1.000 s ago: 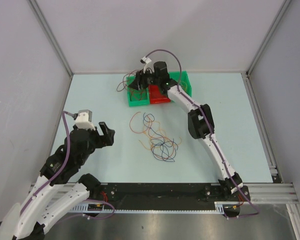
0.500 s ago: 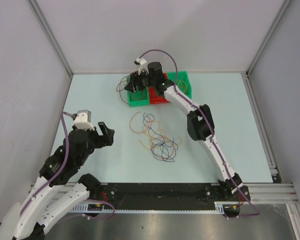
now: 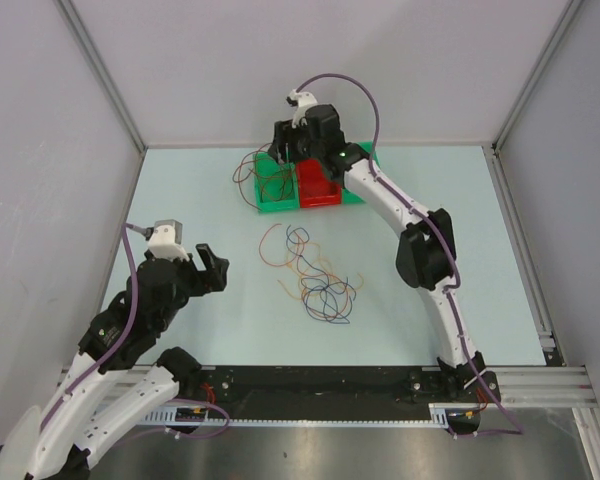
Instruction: Untangle the cables
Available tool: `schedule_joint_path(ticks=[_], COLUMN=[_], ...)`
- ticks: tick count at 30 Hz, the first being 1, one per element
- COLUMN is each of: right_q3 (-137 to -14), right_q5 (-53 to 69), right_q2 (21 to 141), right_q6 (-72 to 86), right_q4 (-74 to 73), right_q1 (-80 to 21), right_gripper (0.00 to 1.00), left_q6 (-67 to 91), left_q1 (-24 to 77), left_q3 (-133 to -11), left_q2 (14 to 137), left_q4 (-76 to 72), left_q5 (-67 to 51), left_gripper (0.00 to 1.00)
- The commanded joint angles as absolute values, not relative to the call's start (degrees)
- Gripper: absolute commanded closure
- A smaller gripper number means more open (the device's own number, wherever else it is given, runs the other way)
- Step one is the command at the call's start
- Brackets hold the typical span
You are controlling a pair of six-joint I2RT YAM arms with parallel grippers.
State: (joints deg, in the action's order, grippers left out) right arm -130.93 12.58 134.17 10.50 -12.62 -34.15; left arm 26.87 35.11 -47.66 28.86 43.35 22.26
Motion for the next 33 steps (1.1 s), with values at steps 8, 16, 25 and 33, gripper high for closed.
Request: schedule_joint_path(ticks=[8, 16, 25, 33], right_q3=[-99.7, -79.8, -79.0, -79.9], right_q5=[-5.0, -6.4, -1.7, 2.7], right_q2=[106.4, 92.6, 97.0, 105.2], right_q6=[13.3, 19.0, 21.3, 25.8], right_q4=[-14.8, -18.6, -20.0, -15.7], right_q1=[-36.6, -38.3, -41.1, -41.1], right_gripper=[0.30, 0.28, 0.32, 0.40], left_q6=[26.0, 27.1, 28.2, 28.3], left_q1=[34.6, 34.6, 34.6, 34.7], left_q3=[-47.7, -48.3, -47.5, -47.0], left_q2=[31.0, 33.9, 34.4, 32.8], left_q4=[42.3, 42.5, 42.0, 41.7], left_q5=[22.3, 21.7, 21.4, 20.7], left_gripper=[0.15, 0.16, 0.17, 0.18])
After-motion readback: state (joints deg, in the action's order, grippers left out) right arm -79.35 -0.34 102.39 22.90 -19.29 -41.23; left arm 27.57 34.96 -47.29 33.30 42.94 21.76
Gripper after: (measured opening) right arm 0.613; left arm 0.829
